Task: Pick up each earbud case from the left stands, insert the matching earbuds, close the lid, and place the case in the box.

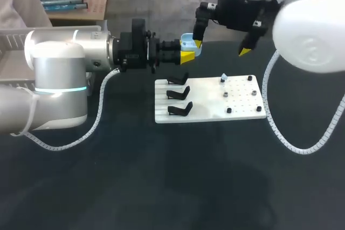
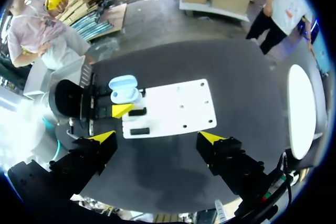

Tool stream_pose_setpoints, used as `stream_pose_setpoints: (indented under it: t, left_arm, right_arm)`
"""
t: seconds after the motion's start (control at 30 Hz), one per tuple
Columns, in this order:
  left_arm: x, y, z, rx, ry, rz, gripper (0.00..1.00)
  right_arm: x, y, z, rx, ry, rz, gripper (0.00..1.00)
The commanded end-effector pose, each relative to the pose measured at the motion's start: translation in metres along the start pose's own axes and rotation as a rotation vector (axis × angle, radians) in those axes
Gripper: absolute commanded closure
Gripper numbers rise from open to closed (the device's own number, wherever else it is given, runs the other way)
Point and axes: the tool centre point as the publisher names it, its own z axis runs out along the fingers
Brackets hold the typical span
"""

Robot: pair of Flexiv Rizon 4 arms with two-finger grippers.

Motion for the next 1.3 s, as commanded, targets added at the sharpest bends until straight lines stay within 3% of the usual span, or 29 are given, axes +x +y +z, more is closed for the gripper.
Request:
stream_pose_setpoints:
  t: [0.03, 0.13, 0.43, 0.5, 0.97, 1.03, 1.3]
  left_arm:
    - [0.0, 0.0, 0.0, -0.001, -0.002, 0.001, 1.0]
    - [0.0, 0.0, 0.0, -0.001, -0.002, 0.001, 1.0]
    - [0.0, 0.0, 0.0, -0.001, -0.002, 0.001, 1.0]
    - [0.0, 0.0, 0.0, -0.001, -0.002, 0.001, 1.0]
    - [0.0, 0.0, 0.0, -0.001, -0.002, 0.001, 1.0]
    - [0.0, 0.0, 0.0, -0.001, -0.002, 0.001, 1.0]
    - [0.0, 0.0, 0.0, -0.001, -0.002, 0.001, 1.0]
  right_arm:
    - [0.003, -0.003, 0.0, -0.02, -0.024, 0.001, 0.0]
    - [0.003, -0.003, 0.0, -0.02, -0.024, 0.001, 0.0]
    - [-0.026, -0.031, 0.028, -0.104, -0.136, 0.107, 0.0]
    - [-0.032, -0.037, 0.035, -0.078, -0.144, 0.122, 0.0]
    - [-0.056, -0.064, 0.115, -0.035, -0.062, 0.206, 0.0]
    - [-0.057, -0.065, 0.125, 0.014, -0.086, 0.18, 0.0]
    - [-0.058, -0.059, 0.162, 0.0, -0.062, 0.173, 0.0]
